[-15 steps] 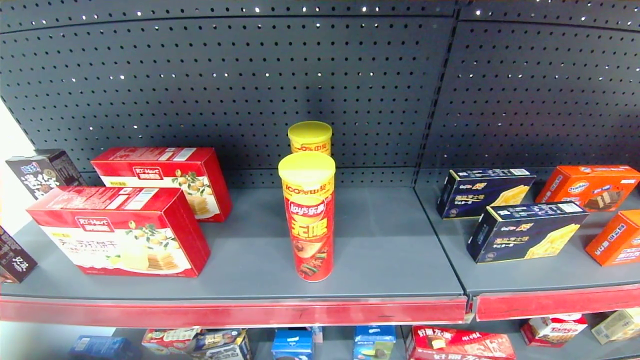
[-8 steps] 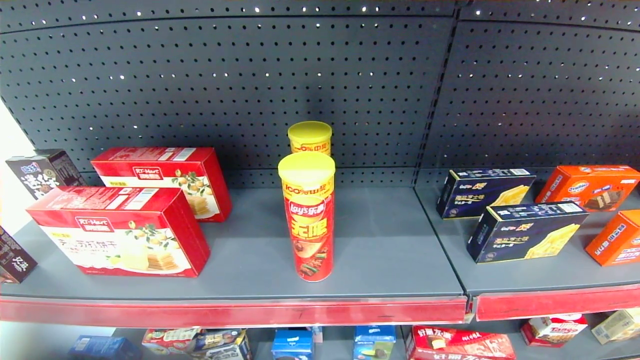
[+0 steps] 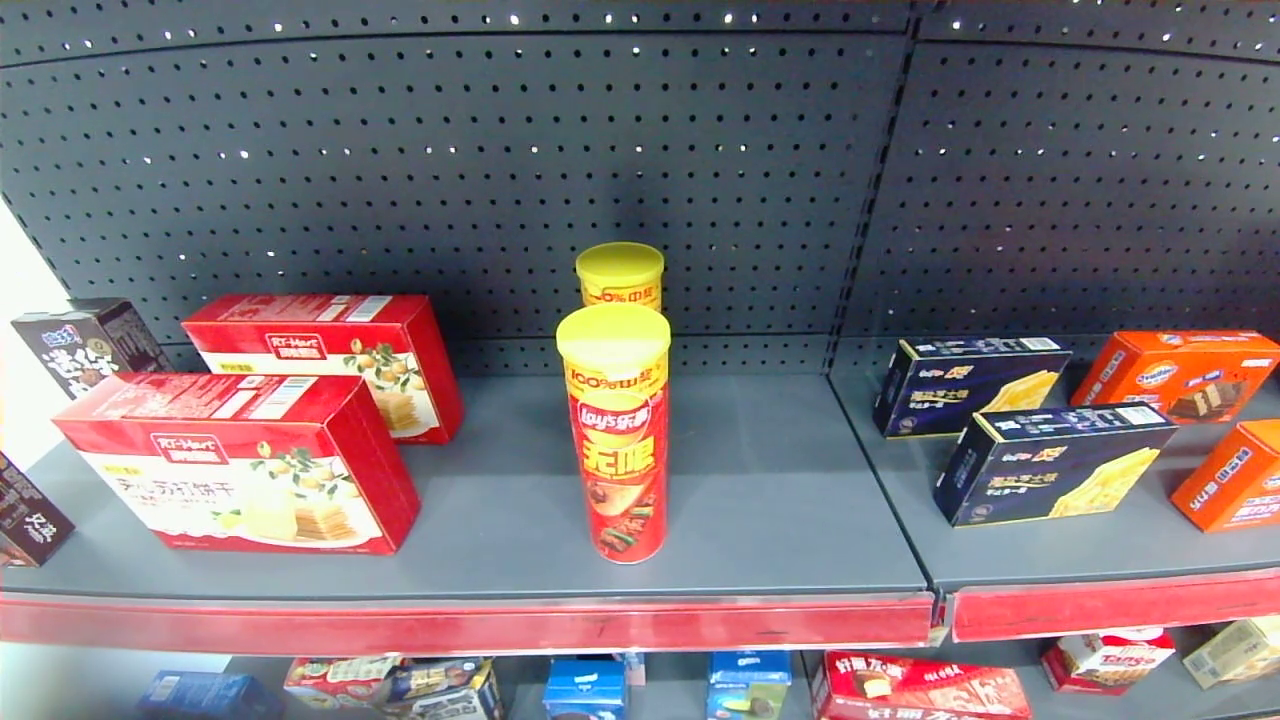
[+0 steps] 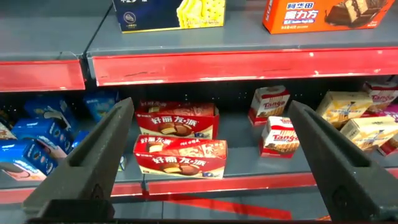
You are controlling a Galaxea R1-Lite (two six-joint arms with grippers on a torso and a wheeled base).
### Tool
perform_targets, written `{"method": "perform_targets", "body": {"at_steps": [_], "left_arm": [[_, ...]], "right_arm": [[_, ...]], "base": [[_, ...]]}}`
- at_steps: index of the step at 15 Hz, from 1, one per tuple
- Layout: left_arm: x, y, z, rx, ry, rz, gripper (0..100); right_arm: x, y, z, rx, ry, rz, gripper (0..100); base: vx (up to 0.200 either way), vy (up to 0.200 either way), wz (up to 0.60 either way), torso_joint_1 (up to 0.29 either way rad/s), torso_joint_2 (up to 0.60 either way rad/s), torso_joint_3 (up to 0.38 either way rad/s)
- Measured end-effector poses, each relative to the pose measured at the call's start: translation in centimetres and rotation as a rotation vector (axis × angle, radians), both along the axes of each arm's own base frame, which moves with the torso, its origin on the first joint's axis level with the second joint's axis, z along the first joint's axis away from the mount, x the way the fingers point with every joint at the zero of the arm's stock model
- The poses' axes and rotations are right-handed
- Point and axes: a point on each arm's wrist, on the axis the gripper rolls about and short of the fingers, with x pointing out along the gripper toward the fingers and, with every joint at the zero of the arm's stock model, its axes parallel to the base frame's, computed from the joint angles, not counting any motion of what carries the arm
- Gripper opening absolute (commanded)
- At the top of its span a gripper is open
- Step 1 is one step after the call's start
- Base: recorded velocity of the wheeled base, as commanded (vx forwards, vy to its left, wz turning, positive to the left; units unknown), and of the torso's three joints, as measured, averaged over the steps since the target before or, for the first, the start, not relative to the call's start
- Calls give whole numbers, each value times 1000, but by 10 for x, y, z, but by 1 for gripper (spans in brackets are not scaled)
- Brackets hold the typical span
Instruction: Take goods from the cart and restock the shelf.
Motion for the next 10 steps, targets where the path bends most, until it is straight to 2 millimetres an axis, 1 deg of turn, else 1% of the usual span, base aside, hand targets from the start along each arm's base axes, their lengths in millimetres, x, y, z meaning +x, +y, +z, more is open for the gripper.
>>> {"method": "perform_targets", "body": {"at_steps": [10], "left_arm": [[0,0,0,0,0,0,100]], "right_arm": [[0,0,0,0,0,0,100]], "base": [[0,0,0,0,0,0]]}}
